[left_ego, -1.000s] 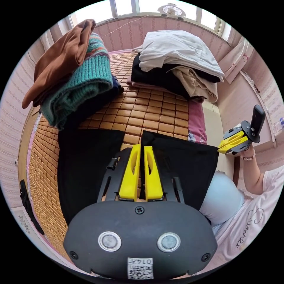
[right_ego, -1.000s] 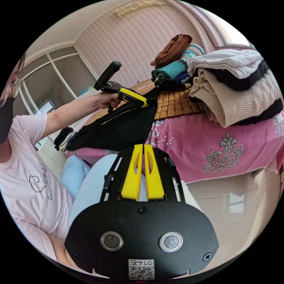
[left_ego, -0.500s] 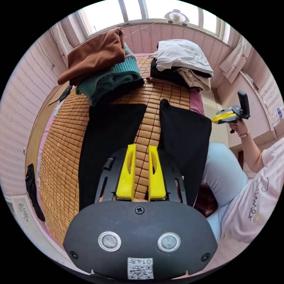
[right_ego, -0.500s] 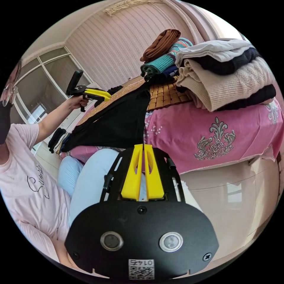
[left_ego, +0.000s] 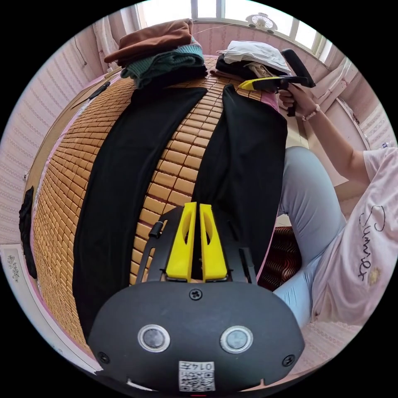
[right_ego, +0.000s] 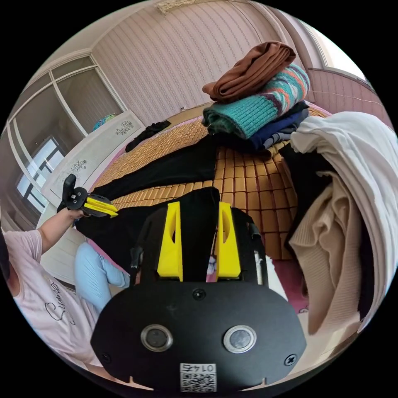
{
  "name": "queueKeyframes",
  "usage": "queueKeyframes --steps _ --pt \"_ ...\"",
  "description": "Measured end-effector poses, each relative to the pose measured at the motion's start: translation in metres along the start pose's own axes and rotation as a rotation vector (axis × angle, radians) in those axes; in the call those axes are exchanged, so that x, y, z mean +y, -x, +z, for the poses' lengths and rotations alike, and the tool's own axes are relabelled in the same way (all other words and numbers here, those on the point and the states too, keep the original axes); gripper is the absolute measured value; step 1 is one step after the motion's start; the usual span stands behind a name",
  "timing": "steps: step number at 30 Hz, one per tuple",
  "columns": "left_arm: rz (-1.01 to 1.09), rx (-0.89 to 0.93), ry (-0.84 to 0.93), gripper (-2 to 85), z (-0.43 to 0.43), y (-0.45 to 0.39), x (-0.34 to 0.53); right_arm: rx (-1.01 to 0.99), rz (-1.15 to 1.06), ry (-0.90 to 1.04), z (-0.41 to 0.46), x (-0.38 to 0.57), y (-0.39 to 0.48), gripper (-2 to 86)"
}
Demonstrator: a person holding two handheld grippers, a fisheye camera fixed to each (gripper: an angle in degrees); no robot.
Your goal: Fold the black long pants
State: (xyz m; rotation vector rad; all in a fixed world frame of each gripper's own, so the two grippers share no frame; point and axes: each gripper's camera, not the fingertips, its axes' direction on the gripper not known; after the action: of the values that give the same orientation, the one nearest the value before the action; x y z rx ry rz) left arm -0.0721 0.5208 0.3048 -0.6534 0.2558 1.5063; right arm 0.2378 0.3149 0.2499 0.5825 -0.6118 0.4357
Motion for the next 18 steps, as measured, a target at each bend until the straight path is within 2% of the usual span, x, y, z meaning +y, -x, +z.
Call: queueKeyframes --steps 4,5,11,18 --pt "0.002 -0.008 -0.046 -0.8 -0.011 0.003 0.014 0.015 0.034 0.074 0.025 -0.022 -0.008 2.4" --pt "0.002 -0.004 -0.055 -0.9 -0.017 0.004 0.018 0.029 0.043 0.037 0.022 -0.021 -0.006 1.1" --pt "-0.051 0.065 -0.116 -1.0 -0.047 0.022 0.037 0.087 0.004 -0.026 0.009 -0.019 0.011 -0.2" --pt "-0.143 0.092 -0.16 -1.0 -0.064 0.048 0.053 0.045 -0.023 -0.072 -0.008 -0.022 0.015 -0.3"
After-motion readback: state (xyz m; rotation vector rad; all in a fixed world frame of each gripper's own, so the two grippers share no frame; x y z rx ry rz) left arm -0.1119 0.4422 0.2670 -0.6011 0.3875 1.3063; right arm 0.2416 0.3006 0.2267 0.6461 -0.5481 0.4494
